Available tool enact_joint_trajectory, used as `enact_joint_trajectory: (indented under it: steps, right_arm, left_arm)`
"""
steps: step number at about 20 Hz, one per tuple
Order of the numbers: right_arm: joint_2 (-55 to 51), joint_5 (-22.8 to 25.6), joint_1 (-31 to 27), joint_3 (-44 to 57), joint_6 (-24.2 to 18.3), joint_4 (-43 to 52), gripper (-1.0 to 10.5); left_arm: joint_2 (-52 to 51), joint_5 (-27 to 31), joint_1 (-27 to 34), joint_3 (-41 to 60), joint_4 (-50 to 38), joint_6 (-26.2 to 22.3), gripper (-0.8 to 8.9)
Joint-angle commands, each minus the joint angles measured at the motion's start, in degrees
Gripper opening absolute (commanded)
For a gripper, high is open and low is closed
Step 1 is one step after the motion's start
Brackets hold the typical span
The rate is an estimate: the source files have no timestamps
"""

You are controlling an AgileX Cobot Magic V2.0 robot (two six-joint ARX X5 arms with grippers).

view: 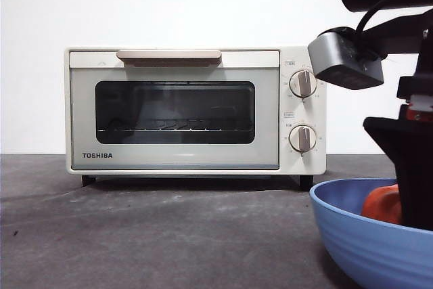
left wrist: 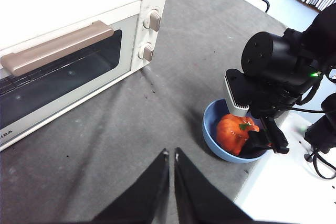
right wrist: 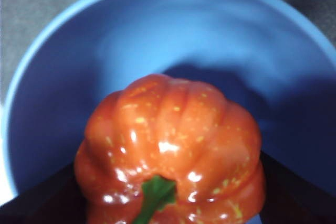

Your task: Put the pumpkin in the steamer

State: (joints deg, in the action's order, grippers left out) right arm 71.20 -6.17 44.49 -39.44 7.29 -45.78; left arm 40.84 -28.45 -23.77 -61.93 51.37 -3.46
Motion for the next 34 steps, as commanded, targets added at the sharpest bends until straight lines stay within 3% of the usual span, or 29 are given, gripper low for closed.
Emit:
enact_joint_trajectory:
  steps: [1,4,7,9,13,16,23,25,29,34]
  right_arm:
    - [0.66,0.02,0.31,-0.31,1.11,1.29,2.1]
    - [0.66,0.07,0.31,-0.31,1.73,2.05,2.2]
    - [0.63,0.24,0.31,-0.39,2.05,2.01,4.0]
    - [0.52,0.24,0.33,-1.27,2.8,1.31,4.3]
    - [-1.16,1.62,0.33,-8.02,2.78,-5.49,4.4]
    - [-2.49,1.79,0.31,-13.22,2.51,-12.33,5.5]
    - [-3.23,1.73,0.37,-15.76,2.58,-17.99,5.5]
    - [-5.4,1.68,0.37,-16.63,2.99,-18.51,5.5]
    - [-15.65,2.78,-0.33,-17.11,6.78,-18.67,5.5]
    - [-31.67,8.02,-1.9,-15.39,13.7,-12.11,5.5]
  left_arm:
    - [0.61,-0.17,-0.31,-0.59,-0.46,-0.13,0.18]
    - [1.16,-0.17,-0.31,-0.59,-0.46,-0.13,0.18]
    - [1.46,-0.17,-0.31,-0.59,-0.48,-0.13,0.18]
    - [1.46,-0.17,-0.31,-0.59,-0.5,-0.13,0.18]
    - [1.46,-0.17,-0.31,-0.59,-0.5,0.11,0.18]
    - [1.46,-0.17,-0.31,-0.59,-0.5,0.11,0.18]
    - [1.46,-0.17,-0.31,-0.59,-0.44,0.5,0.18]
    - [1.51,-0.04,-0.31,-0.59,-0.42,3.21,0.17]
    - [4.72,2.58,-0.31,-2.19,0.68,5.68,0.17]
    - [14.82,4.76,-0.33,-7.54,-0.31,5.53,0.17]
